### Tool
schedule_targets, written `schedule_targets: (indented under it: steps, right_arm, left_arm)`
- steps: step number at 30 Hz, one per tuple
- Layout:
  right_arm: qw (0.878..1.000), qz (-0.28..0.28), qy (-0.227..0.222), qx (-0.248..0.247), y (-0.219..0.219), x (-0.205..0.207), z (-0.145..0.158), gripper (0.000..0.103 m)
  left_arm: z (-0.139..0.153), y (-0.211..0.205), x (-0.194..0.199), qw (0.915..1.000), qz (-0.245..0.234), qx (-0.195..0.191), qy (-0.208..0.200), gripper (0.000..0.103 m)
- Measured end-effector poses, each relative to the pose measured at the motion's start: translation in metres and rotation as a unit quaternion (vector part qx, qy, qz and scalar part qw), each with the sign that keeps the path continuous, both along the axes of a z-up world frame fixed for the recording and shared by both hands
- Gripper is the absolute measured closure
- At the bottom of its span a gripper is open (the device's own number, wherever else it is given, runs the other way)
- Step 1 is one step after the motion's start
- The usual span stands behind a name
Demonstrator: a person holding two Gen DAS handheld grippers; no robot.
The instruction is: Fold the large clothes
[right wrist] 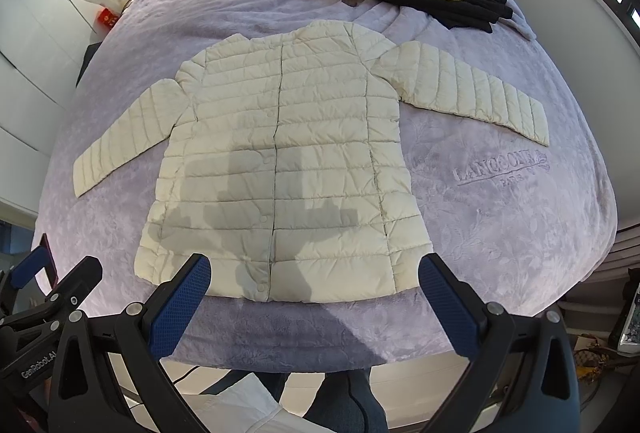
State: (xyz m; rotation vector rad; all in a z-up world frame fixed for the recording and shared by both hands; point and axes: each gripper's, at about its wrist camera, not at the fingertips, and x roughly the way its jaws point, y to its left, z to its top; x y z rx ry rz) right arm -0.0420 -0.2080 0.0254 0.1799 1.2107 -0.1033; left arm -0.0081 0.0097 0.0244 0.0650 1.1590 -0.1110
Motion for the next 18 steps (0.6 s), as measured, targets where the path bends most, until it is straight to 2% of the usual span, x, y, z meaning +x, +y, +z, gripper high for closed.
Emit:
schedule_targets:
  steps: [18]
  right_arm:
    - [1.0,0.001,0.001,0.0,-0.0006,0.0,0.0001,0.0]
  left_arm:
    - [-0.0001,0.0,-0.0003,1.0,0.0,0.0,0.0,0.0]
